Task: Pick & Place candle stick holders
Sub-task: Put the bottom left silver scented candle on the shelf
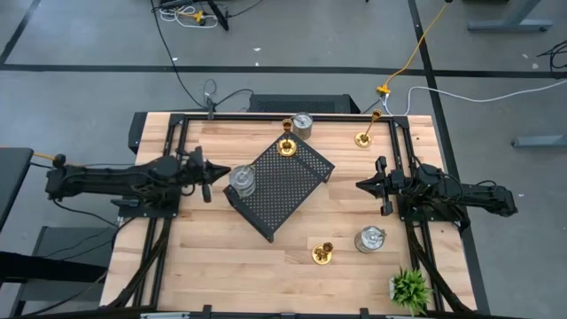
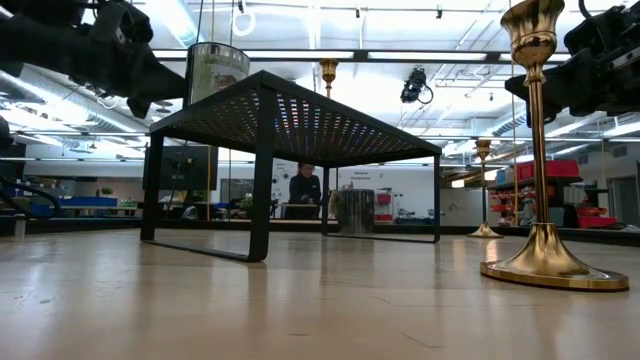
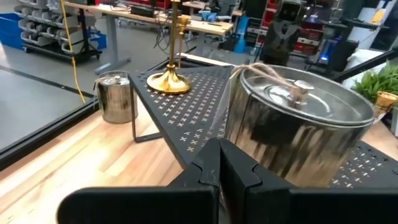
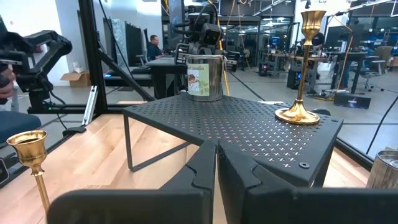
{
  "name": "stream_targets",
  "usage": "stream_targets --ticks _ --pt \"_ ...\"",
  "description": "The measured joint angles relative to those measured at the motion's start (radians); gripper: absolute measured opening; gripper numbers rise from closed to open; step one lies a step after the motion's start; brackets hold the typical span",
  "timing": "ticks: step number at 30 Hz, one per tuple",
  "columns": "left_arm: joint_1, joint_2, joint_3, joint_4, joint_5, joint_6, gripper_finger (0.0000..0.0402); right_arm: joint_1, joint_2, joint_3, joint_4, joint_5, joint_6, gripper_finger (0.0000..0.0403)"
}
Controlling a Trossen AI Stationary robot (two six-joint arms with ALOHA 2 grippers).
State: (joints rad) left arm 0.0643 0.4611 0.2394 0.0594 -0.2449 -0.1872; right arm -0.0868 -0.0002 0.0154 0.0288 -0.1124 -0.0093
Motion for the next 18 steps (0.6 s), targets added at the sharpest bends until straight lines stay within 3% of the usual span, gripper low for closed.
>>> stream_targets --ticks 11,18 --pt "0.0 0.076 0.0 0.082 0.045 0.0 0.0003 0.0 0.0 0.0 0.0 0.0 0.0 0.0023" --pt "-0.001 0.116 0.0 0.111 0.133 0.0 0.0003 0.0 0.0 0.0 0.0 0.0 0.0 0.0023"
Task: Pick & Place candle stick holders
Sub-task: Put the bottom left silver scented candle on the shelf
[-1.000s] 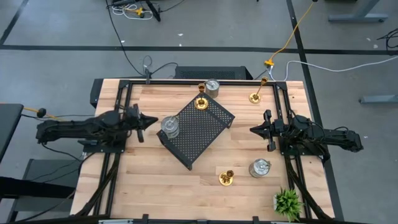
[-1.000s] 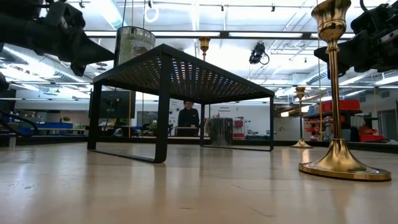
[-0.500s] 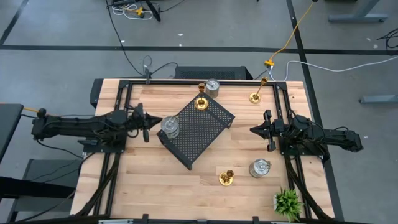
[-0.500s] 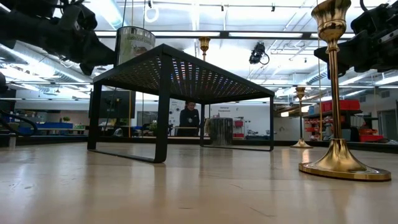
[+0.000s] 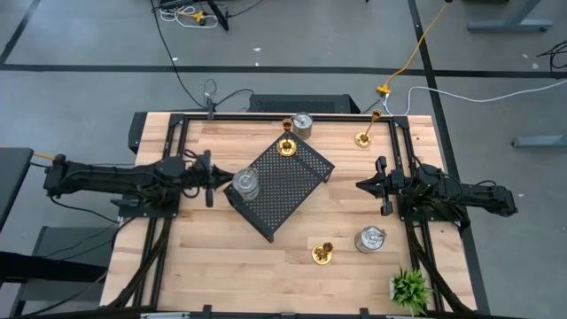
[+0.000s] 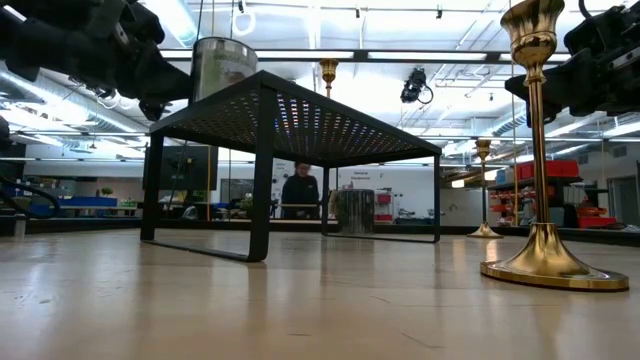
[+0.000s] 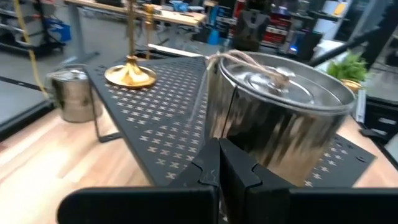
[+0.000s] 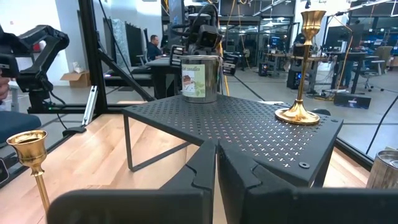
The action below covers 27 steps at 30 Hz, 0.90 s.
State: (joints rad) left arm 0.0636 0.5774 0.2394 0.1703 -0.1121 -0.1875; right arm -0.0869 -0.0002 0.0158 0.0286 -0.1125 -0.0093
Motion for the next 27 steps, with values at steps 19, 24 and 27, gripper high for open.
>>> stream_targets --ticks 19,24,27 --pt "0.001 0.005 0.0 -0.002 0.004 0.0 0.0004 0.0 0.0 0.0 0.0 0.0 0.0 0.0023" --pt "0.001 0.005 0.0 -0.003 0.001 0.0 0.0004 0.0 0.0 0.0 0.0 0.0 0.0 0.0023" --pt "0.001 0.001 0.0 -0.003 0.021 -0.007 0.0004 0.0 0.0 0.0 0.0 0.0 0.0 0.0023"
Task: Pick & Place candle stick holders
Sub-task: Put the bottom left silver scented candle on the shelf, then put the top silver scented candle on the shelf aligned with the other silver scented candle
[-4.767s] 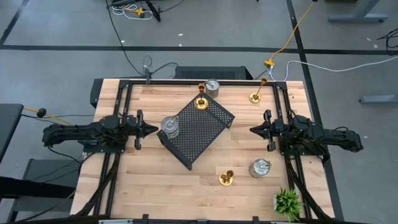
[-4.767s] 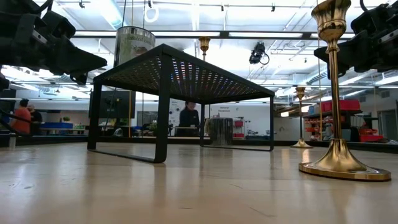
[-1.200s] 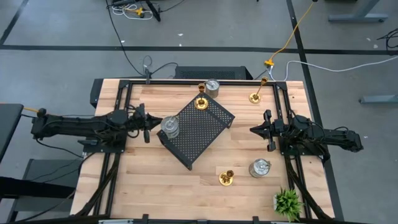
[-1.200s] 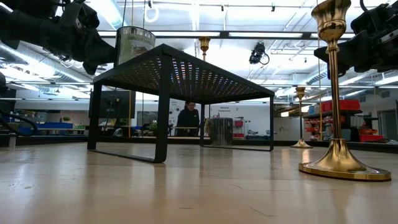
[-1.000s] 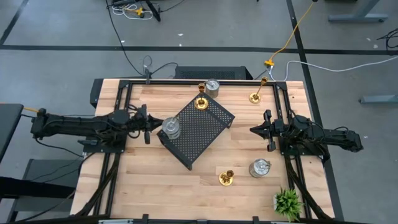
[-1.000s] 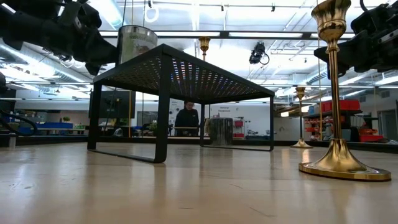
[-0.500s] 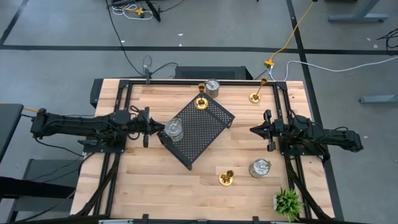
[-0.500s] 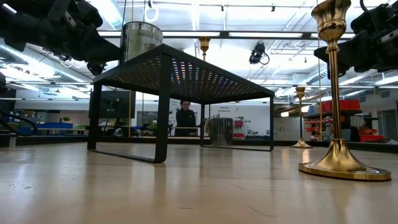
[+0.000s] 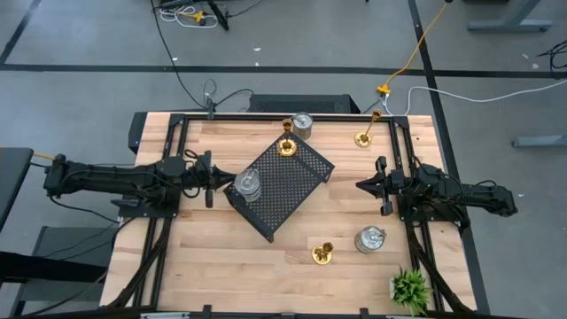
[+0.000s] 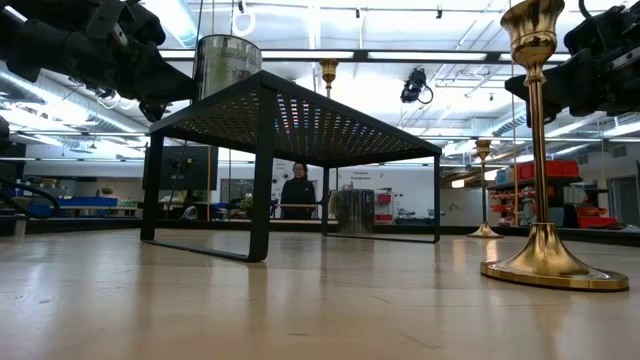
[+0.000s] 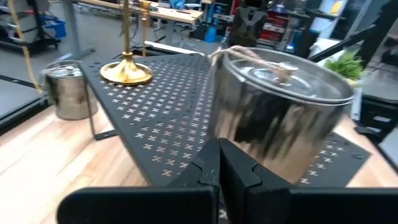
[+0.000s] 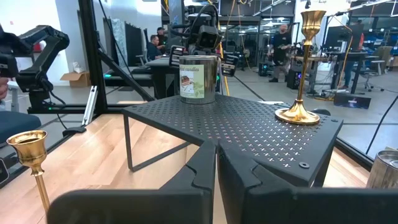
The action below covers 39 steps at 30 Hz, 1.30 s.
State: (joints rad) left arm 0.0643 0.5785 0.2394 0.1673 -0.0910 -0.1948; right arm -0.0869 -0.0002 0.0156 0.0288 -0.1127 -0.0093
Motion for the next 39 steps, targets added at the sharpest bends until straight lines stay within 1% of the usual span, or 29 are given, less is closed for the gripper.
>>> stream_targets --ticks 5,8,13,21,25,32,34,39 --pt "0.0 -0.005 0.0 -0.002 0.073 0.008 0.0004 0.0 0.0 0.0 0.0 0.0 0.0 0.0023" --pt "-0.001 -0.005 0.0 0.0 0.093 0.028 0.0003 0.0 0.0 0.0 0.0 0.0 0.0 0.0023" --pt "-0.001 -0.005 0.0 -0.001 0.08 0.057 0.0003 0.0 0.0 0.0 0.0 0.0 0.0 0.0023" --pt "-0.001 -0.007 0.0 -0.011 -0.021 0.07 0.0002 0.0 0.0 0.0 0.0 0.0 0.0 0.0023" --pt "0.0 -0.047 0.0 -0.022 -0.026 0.085 0.0002 0.0 0.0 0.0 0.0 0.0 0.0 0.0023" --pt "0.0 -0.159 -0.005 -0.102 0.026 0.099 0.0001 0.0 0.0 0.0 0.0 0.0 0.0 0.0023" --pt "0.0 -0.194 -0.024 -0.101 0.042 0.098 0.0001 0.0 0.0 0.0 0.0 0.0 0.0 0.0023" --pt "-0.006 -0.266 -0.091 -0.076 0.042 0.067 0.0001 0.0 0.0 0.0 0.0 0.0 0.0 0.0023"
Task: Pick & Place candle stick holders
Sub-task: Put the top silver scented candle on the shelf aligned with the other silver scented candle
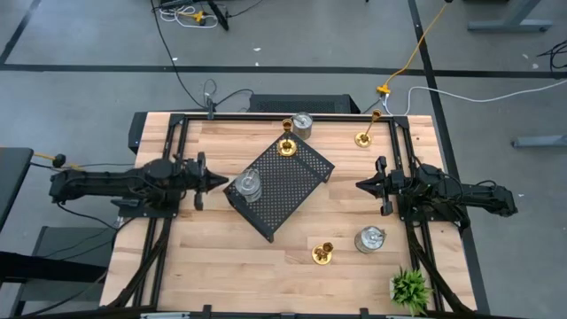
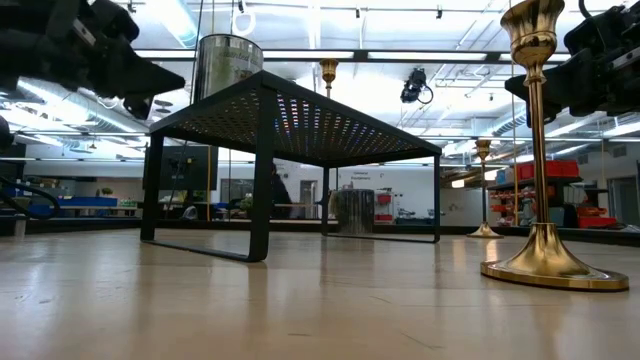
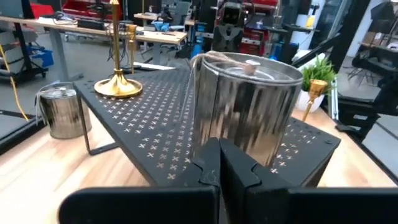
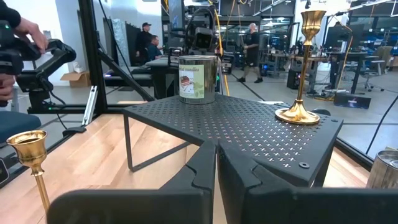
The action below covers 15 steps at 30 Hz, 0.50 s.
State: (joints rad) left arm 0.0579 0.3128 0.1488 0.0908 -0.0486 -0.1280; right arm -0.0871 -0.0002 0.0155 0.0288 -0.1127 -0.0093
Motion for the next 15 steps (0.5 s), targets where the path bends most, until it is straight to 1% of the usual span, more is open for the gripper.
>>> stream_targets --ticks 10,15 --pt "-0.062 -0.143 -0.087 0.017 0.036 -0.018 0.0001 0.0 0.0 0.0 0.0 0.0 0.0 0.0023" --pt "-0.088 -0.173 -0.116 0.02 0.035 -0.018 0.0001 0.0 0.0 0.0 0.0 0.0 0.0 0.0023"
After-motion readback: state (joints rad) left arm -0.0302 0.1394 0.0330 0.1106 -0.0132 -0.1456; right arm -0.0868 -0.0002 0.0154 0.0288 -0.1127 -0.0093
